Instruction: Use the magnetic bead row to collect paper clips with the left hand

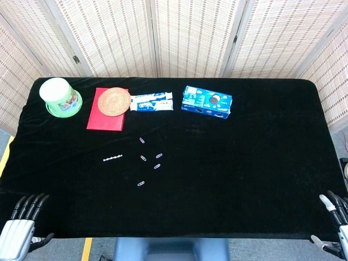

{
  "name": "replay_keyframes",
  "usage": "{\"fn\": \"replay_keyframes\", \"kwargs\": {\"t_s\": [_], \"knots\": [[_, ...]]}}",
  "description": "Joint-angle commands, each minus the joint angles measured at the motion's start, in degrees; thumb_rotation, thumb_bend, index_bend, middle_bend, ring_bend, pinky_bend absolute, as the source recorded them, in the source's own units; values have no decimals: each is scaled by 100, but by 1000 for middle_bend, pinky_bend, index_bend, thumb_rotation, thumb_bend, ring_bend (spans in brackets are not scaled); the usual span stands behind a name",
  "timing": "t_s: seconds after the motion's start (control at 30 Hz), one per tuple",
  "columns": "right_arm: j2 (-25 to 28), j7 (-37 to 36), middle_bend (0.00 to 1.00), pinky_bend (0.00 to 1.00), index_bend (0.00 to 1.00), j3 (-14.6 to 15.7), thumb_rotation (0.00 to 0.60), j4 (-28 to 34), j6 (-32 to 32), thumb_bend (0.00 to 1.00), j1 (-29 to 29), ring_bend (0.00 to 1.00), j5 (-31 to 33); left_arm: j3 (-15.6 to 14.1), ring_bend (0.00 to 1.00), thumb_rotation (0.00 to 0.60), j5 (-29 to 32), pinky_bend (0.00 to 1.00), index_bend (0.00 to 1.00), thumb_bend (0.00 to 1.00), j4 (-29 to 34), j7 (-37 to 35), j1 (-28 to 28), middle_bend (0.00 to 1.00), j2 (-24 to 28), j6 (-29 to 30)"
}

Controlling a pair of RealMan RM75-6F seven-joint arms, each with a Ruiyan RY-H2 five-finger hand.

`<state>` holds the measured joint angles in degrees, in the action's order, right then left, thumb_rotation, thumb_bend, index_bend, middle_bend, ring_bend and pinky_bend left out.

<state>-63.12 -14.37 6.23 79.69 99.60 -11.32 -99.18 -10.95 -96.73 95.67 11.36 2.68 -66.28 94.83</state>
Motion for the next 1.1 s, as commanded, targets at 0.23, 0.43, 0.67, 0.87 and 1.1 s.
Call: {"fn": "replay_keyframes", "kwargs": {"t_s": [0.23,0.43,0.67,0.87,1.1], "knots": [[10,-64,0,0,0,8,600,9,40,104,-30,0,32,187,89,600,-116,68,0,193,26,66,-158,97,-145,-295],[53,-134,0,0,0,-26,600,68,-88,104,63,0,71,989,965,600,151,957,15,205,747,256,-563,867,-711,-436],[145,-181,0,0,0,-78,600,183,-259,104,137,0,233,1994,1000,600,2192,1000,160,269,1199,564,-1664,1000,-973,-2232],[156,-239,0,0,0,-150,600,216,-204,104,97,0,370,2617,1000,600,3481,1000,205,341,540,1434,-2565,1000,-1805,-2861],[182,-449,0,0,0,-204,600,169,-417,103,145,0,594,2910,1000,600,4213,1000,307,390,-286,1897,-3277,1000,-2577,-3100]]}}
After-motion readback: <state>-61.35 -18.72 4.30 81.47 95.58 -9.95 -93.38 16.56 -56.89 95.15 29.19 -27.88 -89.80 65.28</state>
